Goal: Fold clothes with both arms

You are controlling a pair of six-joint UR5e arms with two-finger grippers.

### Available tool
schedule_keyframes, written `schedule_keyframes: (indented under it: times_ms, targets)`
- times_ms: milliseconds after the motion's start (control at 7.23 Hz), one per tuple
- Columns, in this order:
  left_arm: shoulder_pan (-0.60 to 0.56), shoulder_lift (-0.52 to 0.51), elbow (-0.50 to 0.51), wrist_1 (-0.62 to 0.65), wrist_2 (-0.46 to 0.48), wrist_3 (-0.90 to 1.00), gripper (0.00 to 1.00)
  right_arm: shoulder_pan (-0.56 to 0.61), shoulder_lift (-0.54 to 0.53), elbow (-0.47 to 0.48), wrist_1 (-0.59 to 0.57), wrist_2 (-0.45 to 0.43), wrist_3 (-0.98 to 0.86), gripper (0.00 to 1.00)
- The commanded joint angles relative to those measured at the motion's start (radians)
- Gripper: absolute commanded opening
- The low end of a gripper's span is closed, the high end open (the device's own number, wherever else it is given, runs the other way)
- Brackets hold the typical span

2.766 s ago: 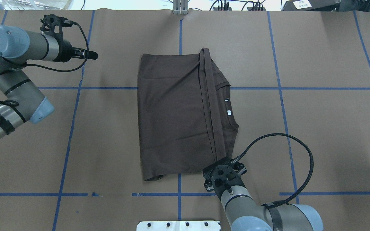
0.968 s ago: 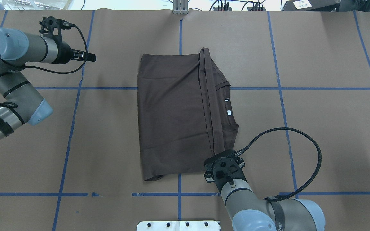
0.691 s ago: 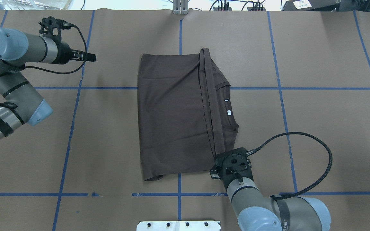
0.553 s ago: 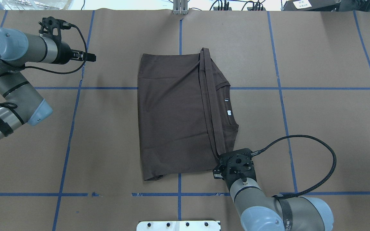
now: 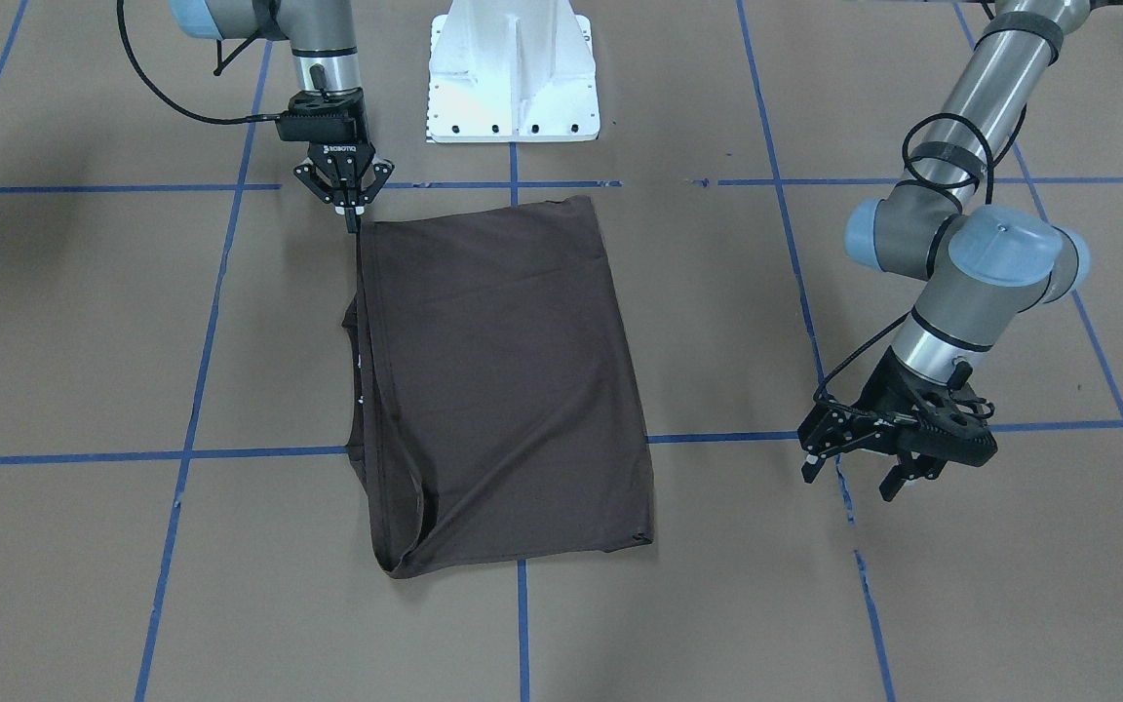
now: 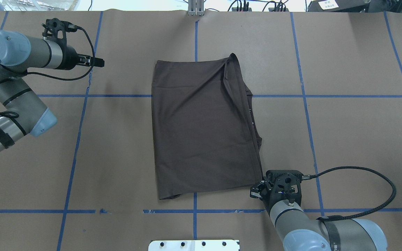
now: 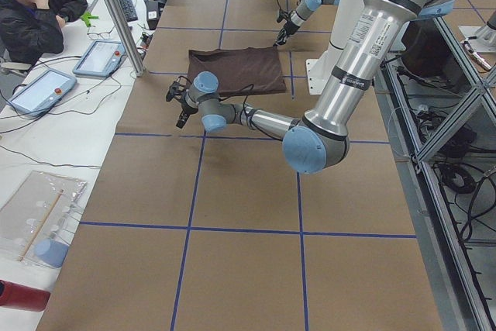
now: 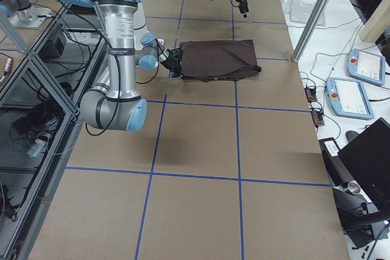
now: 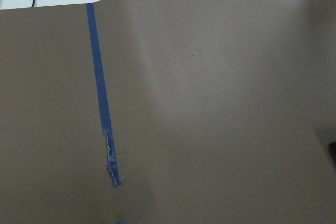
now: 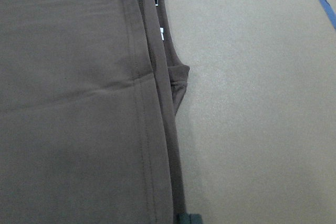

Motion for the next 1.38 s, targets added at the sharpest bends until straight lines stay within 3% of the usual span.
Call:
schedule_keyframes:
  times_ms: [0, 138, 415, 691, 968, 1245]
  targets:
    - [0.005, 0.000, 0.000, 0.000, 0.000, -0.001, 1.00, -0.009, -0.002, -0.003, -0.005, 0.004, 0.005, 0.99]
    - [0.005, -0.002, -0.005, 0.000, 0.000, -0.001, 1.00, -0.009, 0.016, 0.015, -0.005, 0.017, -0.001, 1.00]
    - [0.013, -0.003, -0.063, 0.018, -0.024, -0.014, 1.00, 0.113, 0.029, 0.123, 0.009, 0.232, -0.071, 1.00]
    - [0.074, 0.011, -0.146, 0.032, -0.040, -0.158, 1.00, 0.206, 0.006, 0.126, 0.159, 0.330, -0.085, 1.00]
    - [0.185, 0.037, -0.332, 0.169, -0.011, -0.285, 1.00, 0.235, -0.011, 0.129, 0.190, 0.330, -0.075, 1.00]
    - [0.389, 0.127, -0.590, 0.368, 0.121, -0.486, 1.00, 0.269, -0.005, 0.128, 0.190, 0.330, 0.025, 1.00]
